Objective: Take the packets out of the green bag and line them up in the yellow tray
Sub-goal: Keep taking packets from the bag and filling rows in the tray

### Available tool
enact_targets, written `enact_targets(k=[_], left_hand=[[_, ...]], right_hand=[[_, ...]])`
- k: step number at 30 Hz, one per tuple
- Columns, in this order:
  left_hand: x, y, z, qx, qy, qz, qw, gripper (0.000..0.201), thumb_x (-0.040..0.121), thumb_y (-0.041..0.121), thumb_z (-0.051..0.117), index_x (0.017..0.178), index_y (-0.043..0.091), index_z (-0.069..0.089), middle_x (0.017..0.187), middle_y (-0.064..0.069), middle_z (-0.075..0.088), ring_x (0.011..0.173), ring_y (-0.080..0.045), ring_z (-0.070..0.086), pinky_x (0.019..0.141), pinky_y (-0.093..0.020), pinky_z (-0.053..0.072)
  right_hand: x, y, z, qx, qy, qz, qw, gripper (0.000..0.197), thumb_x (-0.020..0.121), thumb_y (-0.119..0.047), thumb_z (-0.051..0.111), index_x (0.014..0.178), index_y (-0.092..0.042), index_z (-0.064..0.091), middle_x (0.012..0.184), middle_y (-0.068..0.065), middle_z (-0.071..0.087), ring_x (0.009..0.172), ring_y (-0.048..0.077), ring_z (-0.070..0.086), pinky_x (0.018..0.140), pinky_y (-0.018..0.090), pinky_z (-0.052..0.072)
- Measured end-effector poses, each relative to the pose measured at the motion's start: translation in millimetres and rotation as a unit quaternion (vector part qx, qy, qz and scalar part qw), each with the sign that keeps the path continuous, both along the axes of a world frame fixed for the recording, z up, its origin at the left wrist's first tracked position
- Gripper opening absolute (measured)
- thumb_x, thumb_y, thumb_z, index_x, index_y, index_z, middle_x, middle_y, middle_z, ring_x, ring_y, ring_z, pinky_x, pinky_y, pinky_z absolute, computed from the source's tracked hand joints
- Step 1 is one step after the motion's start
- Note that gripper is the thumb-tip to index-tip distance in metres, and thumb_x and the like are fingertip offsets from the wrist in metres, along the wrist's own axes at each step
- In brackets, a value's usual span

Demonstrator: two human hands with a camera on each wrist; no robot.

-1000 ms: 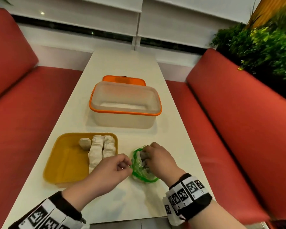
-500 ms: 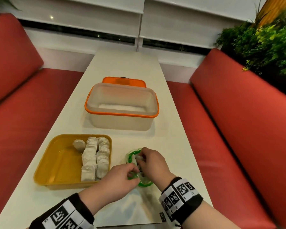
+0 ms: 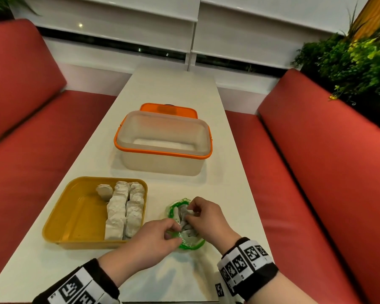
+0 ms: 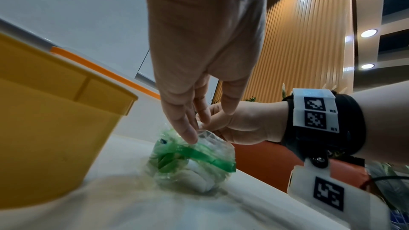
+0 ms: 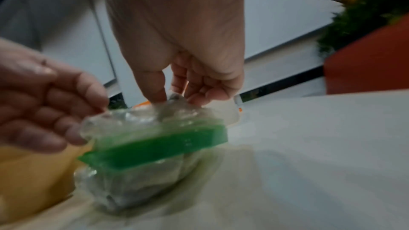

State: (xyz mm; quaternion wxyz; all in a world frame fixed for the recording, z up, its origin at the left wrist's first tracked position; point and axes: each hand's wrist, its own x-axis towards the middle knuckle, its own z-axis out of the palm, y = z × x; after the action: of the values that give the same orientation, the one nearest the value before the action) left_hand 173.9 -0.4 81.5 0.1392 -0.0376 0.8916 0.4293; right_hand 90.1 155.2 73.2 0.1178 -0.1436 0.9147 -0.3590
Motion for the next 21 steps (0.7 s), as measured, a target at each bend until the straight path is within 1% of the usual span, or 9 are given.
enact_targets(k=[3, 5, 7, 10, 13, 16, 18, 20, 21], left_hand=[[0.3, 0.5, 1.2, 0.003, -0.001, 0.004, 1.0, 0.017, 0.084, 0.033, 0.063, 0.1, 0.035, 0.058, 0.107, 0.011, 0.062, 0.095, -0.004, 0.059, 0.083, -0.022, 0.049], [0.6, -0.2, 2.0, -0.001, -0.001, 0.004, 1.0, 0.018, 0.084, 0.034, 0.063, 0.102, 0.033, 0.06, 0.107, 0.01, 0.063, 0.095, -0.004, 0.06, 0.083, -0.022, 0.049], [1.2, -1.8, 2.3, 0.001, -0.002, 0.008, 1.0, 0.022, 0.084, 0.034, 0.064, 0.106, 0.029, 0.062, 0.108, 0.01, 0.063, 0.095, -0.005, 0.06, 0.082, -0.022, 0.049], [2.8, -3.2, 3.5, 0.009, -0.005, 0.009, 1.0, 0.024, 0.085, 0.034, 0.064, 0.108, 0.029, 0.061, 0.109, 0.012, 0.062, 0.095, -0.004, 0.059, 0.084, -0.022, 0.049], [3.0, -3.3, 6.8, 0.025, -0.005, 0.017, 1.0, 0.029, 0.085, 0.038, 0.064, 0.113, 0.03, 0.056, 0.111, 0.012, 0.06, 0.097, -0.004, 0.057, 0.084, -0.02, 0.048], [-0.4, -0.2, 13.8, 0.072, 0.029, 0.041, 0.996, 0.042, 0.08, 0.046, 0.068, 0.114, 0.038, 0.045, 0.109, 0.016, 0.057, 0.095, -0.002, 0.057, 0.081, -0.02, 0.046], [-4.3, 3.7, 17.4, 0.101, 0.054, 0.053, 0.992, 0.038, 0.078, 0.044, 0.071, 0.108, 0.039, 0.048, 0.104, 0.015, 0.06, 0.091, -0.005, 0.061, 0.078, -0.023, 0.049], [-8.1, 7.2, 19.2, 0.132, 0.074, 0.073, 0.986, 0.015, 0.082, 0.032, 0.07, 0.091, 0.032, 0.058, 0.087, 0.009, 0.067, 0.079, -0.011, 0.065, 0.077, -0.036, 0.054], [-9.1, 8.5, 20.2, 0.145, 0.077, 0.083, 0.983, 0.01, 0.085, 0.026, 0.068, 0.083, 0.029, 0.059, 0.077, 0.005, 0.067, 0.072, -0.014, 0.065, 0.076, -0.041, 0.055]], right_hand=[[2.3, -6.1, 4.0, -0.032, -0.006, -0.004, 0.999, 0.011, 0.078, -0.016, 0.064, 0.078, -0.021, 0.055, 0.068, -0.005, 0.058, 0.064, 0.014, 0.057, 0.058, 0.024, 0.049], [0.3, -4.2, 8.6, -0.115, -0.06, -0.032, 0.991, 0.015, 0.076, -0.01, 0.069, 0.075, -0.018, 0.056, 0.066, -0.003, 0.054, 0.058, 0.013, 0.052, 0.056, 0.023, 0.046], [-1.9, 1.5, 13.5, -0.234, -0.139, -0.064, 0.96, 0.018, 0.077, -0.002, 0.071, 0.075, -0.014, 0.058, 0.064, 0.001, 0.053, 0.057, 0.013, 0.05, 0.053, 0.022, 0.044], [-4.2, 10.5, 21.3, -0.372, -0.245, -0.077, 0.892, 0.019, 0.082, 0.006, 0.063, 0.076, -0.011, 0.056, 0.06, 0.001, 0.053, 0.052, 0.01, 0.045, 0.05, 0.019, 0.035], [-4.7, 15.9, 26.7, -0.435, -0.301, -0.086, 0.844, 0.017, 0.084, 0.004, 0.059, 0.079, -0.011, 0.054, 0.059, 0.002, 0.054, 0.052, 0.01, 0.048, 0.052, 0.021, 0.037], [-0.2, 18.1, 27.2, -0.452, -0.317, -0.078, 0.83, 0.013, 0.076, -0.003, 0.065, 0.08, -0.011, 0.055, 0.062, 0.005, 0.056, 0.054, 0.012, 0.05, 0.053, 0.022, 0.041], [3.0, 17.5, 27.3, -0.46, -0.325, -0.069, 0.823, 0.015, 0.075, -0.003, 0.067, 0.081, -0.011, 0.056, 0.065, 0.007, 0.057, 0.055, 0.013, 0.052, 0.054, 0.023, 0.043], [5.6, 16.7, 27.5, -0.466, -0.328, -0.066, 0.819, 0.013, 0.079, 0.0, 0.064, 0.081, -0.01, 0.056, 0.066, 0.008, 0.058, 0.055, 0.013, 0.055, 0.054, 0.023, 0.044], [6.9, 16.4, 28.5, -0.466, -0.328, -0.071, 0.819, 0.012, 0.079, 0.0, 0.062, 0.081, -0.01, 0.055, 0.066, 0.008, 0.059, 0.055, 0.013, 0.055, 0.053, 0.023, 0.044]])
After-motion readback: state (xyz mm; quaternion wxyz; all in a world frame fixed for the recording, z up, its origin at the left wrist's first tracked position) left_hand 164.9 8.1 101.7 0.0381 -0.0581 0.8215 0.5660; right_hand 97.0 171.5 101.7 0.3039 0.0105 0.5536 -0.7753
